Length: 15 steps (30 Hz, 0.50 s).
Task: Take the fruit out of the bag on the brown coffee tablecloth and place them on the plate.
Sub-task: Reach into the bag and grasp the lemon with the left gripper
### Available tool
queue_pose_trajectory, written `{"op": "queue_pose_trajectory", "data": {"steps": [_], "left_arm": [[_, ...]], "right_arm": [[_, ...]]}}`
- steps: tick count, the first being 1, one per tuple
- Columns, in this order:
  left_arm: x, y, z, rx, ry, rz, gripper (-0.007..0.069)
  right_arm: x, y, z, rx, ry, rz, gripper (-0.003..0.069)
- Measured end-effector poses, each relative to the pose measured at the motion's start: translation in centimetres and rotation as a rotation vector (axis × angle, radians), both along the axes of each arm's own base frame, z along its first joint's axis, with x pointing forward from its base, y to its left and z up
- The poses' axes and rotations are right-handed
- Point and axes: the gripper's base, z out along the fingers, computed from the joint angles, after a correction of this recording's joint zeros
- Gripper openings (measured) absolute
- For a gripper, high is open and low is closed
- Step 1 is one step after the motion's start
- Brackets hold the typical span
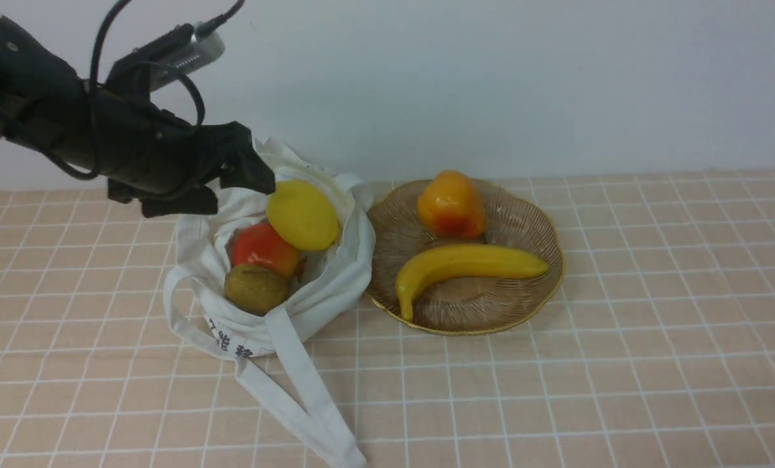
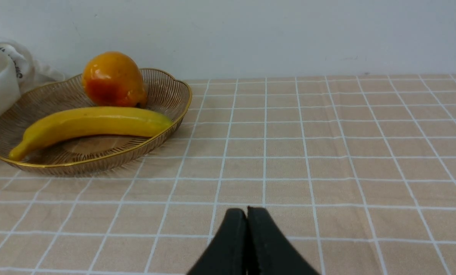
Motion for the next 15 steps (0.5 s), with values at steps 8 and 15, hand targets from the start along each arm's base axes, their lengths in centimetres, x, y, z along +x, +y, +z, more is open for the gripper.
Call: {"op": "queue_pose_trajectory", "data": {"steps": [8, 15], "left_arm": [[3.5, -1.3, -4.9, -0.186, -0.053, 0.008, 0.0592], [4.6, -1.4, -6.8, -0.180, -0.123, -0.029, 0.0568]], "right_arm": [[0.0, 0.0, 0.0, 0.000, 0.000, 0.000, -0.0015], [0.0, 0.0, 0.0, 0.000, 0.000, 0.000, -0.0015]]}}
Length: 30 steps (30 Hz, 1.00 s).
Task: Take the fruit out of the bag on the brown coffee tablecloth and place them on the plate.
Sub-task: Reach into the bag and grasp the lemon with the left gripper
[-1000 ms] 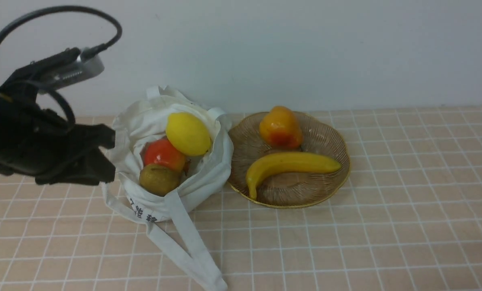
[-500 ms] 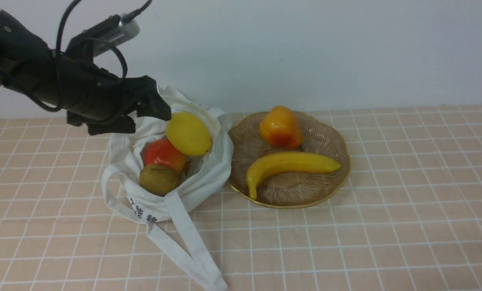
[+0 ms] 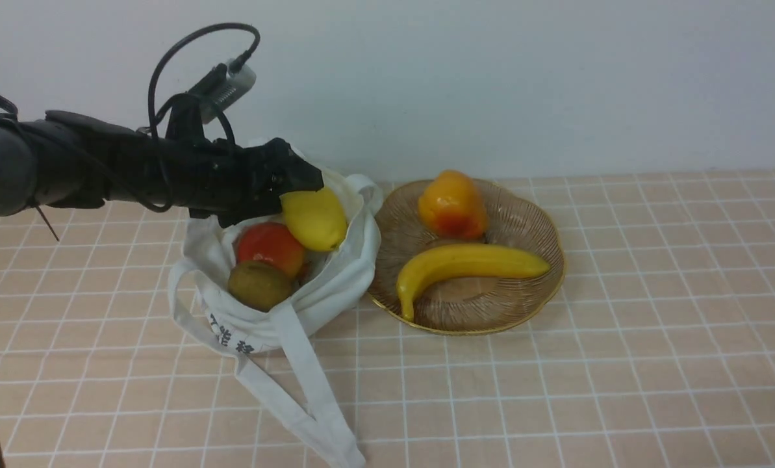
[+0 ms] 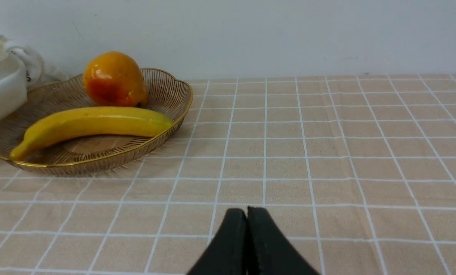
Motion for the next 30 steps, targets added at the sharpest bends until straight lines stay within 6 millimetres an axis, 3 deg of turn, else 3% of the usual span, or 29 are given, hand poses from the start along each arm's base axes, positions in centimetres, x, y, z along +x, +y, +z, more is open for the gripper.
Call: {"op": "queue_pose_trajectory", "data": {"steps": [11, 23, 30], "left_arm": [[0.3, 0.3, -0.1, 0.100, -0.041, -0.014, 0.0567], [0.2, -1.3, -0.1, 0.139, -0.079, -0.059, 0.0558], [0.2, -1.5, -0.1, 0.149, -0.087, -0.055, 0.0456]], "right_arm": [[0.0, 0.0, 0.0, 0.000, 0.000, 0.000, -0.0015], [0.0, 0.0, 0.0, 0.000, 0.000, 0.000, -0.0015], [0.0, 0.0, 0.0, 0.000, 0.000, 0.000, -0.0015]]}}
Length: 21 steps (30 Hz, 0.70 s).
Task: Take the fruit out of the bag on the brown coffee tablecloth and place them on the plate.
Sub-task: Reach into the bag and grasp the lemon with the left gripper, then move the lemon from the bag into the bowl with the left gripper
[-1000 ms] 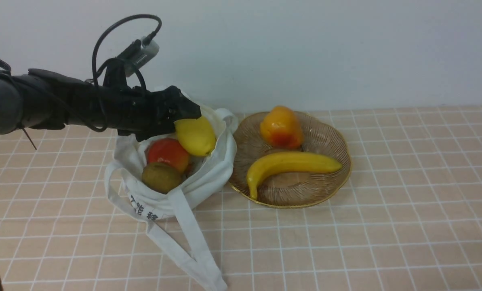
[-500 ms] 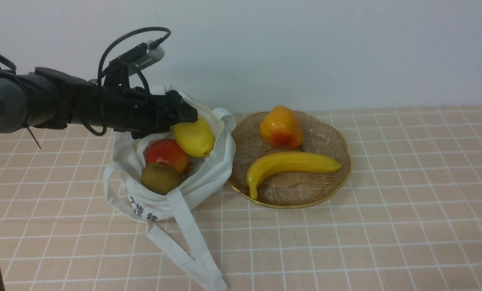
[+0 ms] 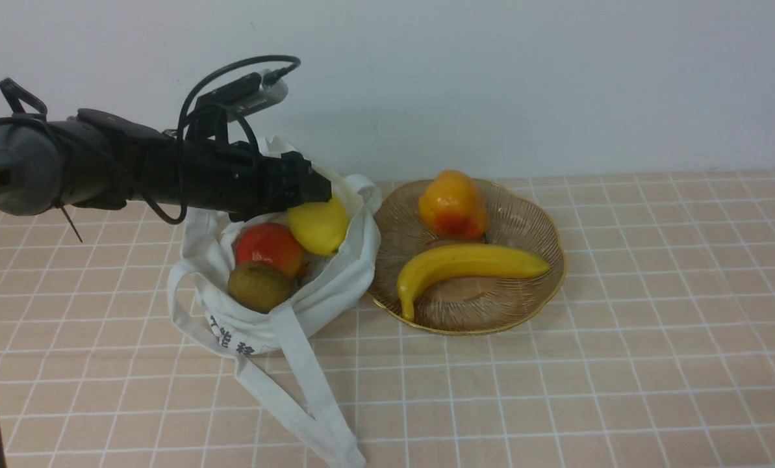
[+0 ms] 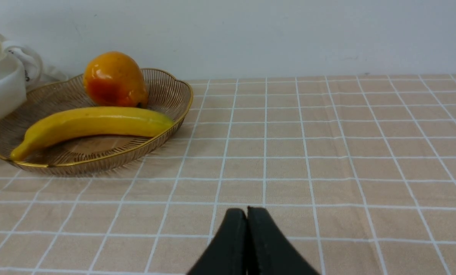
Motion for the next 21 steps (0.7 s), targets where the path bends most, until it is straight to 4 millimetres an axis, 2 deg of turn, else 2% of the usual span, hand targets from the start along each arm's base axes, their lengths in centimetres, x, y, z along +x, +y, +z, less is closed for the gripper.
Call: {"op": "queue_pose_trajectory", "data": {"steps": [10, 18, 21], "left_arm": [[-0.2, 0.6, 0.6, -0.006, 0.003, -0.015, 0.0456], [-2.1, 3.5, 6.8, 0.010, -0.078, 0.041, 0.0454], [-3.8, 4.2, 9.9, -0.020, -0.083, 0.054, 0.0454]], "right_arm": [[0.0, 0.0, 0.0, 0.000, 0.000, 0.000, -0.0015], [0.0, 0.0, 0.0, 0.000, 0.000, 0.000, -0.0015], [0.0, 0.0, 0.0, 0.000, 0.000, 0.000, -0.0015]]}}
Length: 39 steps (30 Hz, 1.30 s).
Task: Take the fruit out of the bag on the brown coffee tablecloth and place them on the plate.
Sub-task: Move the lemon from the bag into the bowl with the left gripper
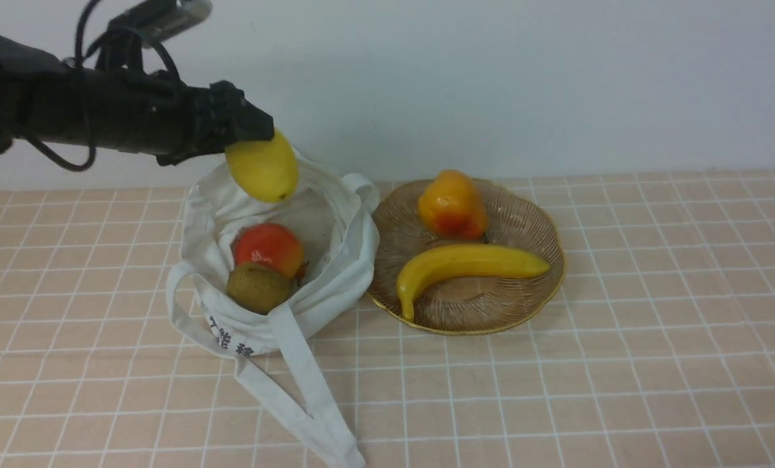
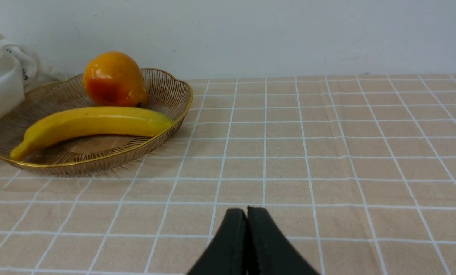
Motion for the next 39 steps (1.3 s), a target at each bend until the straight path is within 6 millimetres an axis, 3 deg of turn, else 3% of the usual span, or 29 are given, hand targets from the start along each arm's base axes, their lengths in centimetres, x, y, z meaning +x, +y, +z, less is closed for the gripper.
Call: {"op": "queue_pose_trajectory", "data": {"steps": [2, 4, 8, 12, 15, 16, 18, 21, 29, 31, 35, 39], "left_arm": [[-0.8, -0.2, 1.2, -0.021, 0.000, -0.007, 0.0454], [-2.1, -1.6, 2.9, -0.045, -0.004, -0.064, 0.0454], [-3.4, -6.1, 3.4, -0.047, 0.004, -0.212, 0.0454], [-4.2, -11.8, 1.3, -0.028, 0.051, -0.350, 0.0454], [-4.2, -15.3, -1.0, -0.006, 0.063, -0.379, 0.0454], [-4.2, -15.5, -1.2, -0.004, 0.063, -0.378, 0.0454], [-3.8, -18.1, -3.7, 0.026, 0.060, -0.358, 0.0454], [-3.4, -19.2, -5.4, 0.050, 0.055, -0.329, 0.0454], [-1.8, -19.8, -9.3, 0.052, 0.097, -0.229, 0.0463], [-1.7, -19.8, -9.8, 0.051, 0.107, -0.222, 0.0493], [-1.4, -19.8, -10.1, 0.056, 0.096, -0.209, 0.0636], [-1.2, -19.8, -10.0, 0.074, 0.065, -0.203, 0.0681]], "right_arm": [[0.0, 0.0, 0.0, 0.000, 0.000, 0.000, -0.0015], [0.0, 0.0, 0.0, 0.000, 0.000, 0.000, -0.0015], [0.0, 0.0, 0.0, 0.000, 0.000, 0.000, -0.0015], [0.0, 0.0, 0.0, 0.000, 0.000, 0.000, -0.0015], [0.0, 0.0, 0.0, 0.000, 0.000, 0.000, -0.0015], [0.0, 0.0, 0.0, 0.000, 0.000, 0.000, -0.0015], [0.0, 0.0, 0.0, 0.000, 0.000, 0.000, -0.0015], [0.0, 0.0, 0.0, 0.000, 0.000, 0.000, -0.0015], [0.0, 0.0, 0.0, 0.000, 0.000, 0.000, -0.0015], [0.0, 0.0, 0.0, 0.000, 0.000, 0.000, -0.0015], [0.0, 0.0, 0.0, 0.000, 0.000, 0.000, -0.0015], [0.0, 0.0, 0.0, 0.000, 0.000, 0.000, -0.0015]]}}
